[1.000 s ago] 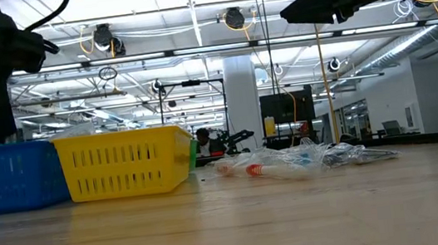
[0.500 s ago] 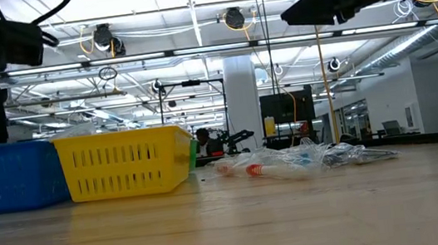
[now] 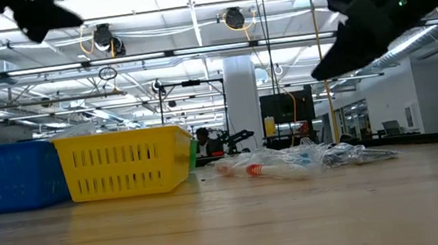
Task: Pick & Place Travel size toiletries
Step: Put the silver nail cutter into the blue bin
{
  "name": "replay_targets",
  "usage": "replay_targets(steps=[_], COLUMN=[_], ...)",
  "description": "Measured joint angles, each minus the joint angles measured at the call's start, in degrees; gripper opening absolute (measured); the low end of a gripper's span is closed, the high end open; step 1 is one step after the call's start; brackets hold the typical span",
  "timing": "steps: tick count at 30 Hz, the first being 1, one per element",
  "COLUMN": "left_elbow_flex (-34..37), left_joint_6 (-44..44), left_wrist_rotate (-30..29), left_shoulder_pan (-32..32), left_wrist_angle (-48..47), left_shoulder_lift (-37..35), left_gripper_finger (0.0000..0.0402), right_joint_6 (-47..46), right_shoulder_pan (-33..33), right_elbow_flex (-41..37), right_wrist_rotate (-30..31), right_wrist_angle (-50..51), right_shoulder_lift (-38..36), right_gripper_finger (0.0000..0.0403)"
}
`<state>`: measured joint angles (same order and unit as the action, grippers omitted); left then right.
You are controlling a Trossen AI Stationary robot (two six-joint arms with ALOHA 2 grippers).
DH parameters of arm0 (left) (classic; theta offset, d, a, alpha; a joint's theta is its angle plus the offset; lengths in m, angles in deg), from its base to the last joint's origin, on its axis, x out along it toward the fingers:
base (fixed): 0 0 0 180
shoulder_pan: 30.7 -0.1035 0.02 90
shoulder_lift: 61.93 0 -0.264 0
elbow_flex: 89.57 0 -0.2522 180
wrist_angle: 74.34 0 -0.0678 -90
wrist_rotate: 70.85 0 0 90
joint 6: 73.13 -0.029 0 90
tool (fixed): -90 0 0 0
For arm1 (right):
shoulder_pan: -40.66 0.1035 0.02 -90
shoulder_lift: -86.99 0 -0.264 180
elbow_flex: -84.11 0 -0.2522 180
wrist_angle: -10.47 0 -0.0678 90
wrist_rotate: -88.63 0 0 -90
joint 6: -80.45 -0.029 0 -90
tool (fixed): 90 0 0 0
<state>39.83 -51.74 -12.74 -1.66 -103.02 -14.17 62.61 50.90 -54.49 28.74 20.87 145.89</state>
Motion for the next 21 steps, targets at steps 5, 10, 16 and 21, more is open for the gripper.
replay_targets(steps=[5, 10, 16, 21], left_elbow_flex=[0.0, 0.0, 0.0, 0.0], left_joint_6=[-8.8, -9.7, -10.8, -11.0], left_wrist_rotate=[-5.3, -5.8, -5.7, -5.0], left_shoulder_pan=[-2.4, -6.5, -11.2, -14.4], left_wrist_angle=[3.8, 3.6, 2.9, 2.7], left_shoulder_lift=[-0.9, -0.4, 1.0, 2.9], left_gripper_finger=[0.0244, 0.0244, 0.0244, 0.0244], right_joint_6=[-10.5, -21.8, -28.5, -28.1], right_shoulder_pan=[0.0, -0.7, -2.4, -4.2], right_elbow_flex=[0.0, 0.4, 3.4, 3.8], right_wrist_rotate=[-0.5, -4.7, -7.0, -6.7], right_wrist_angle=[3.6, 5.7, 13.4, 17.2], right_shoulder_lift=[6.5, 14.5, 20.3, 20.4], right_gripper_finger=[0.0186, 0.0186, 0.0185, 0.0184])
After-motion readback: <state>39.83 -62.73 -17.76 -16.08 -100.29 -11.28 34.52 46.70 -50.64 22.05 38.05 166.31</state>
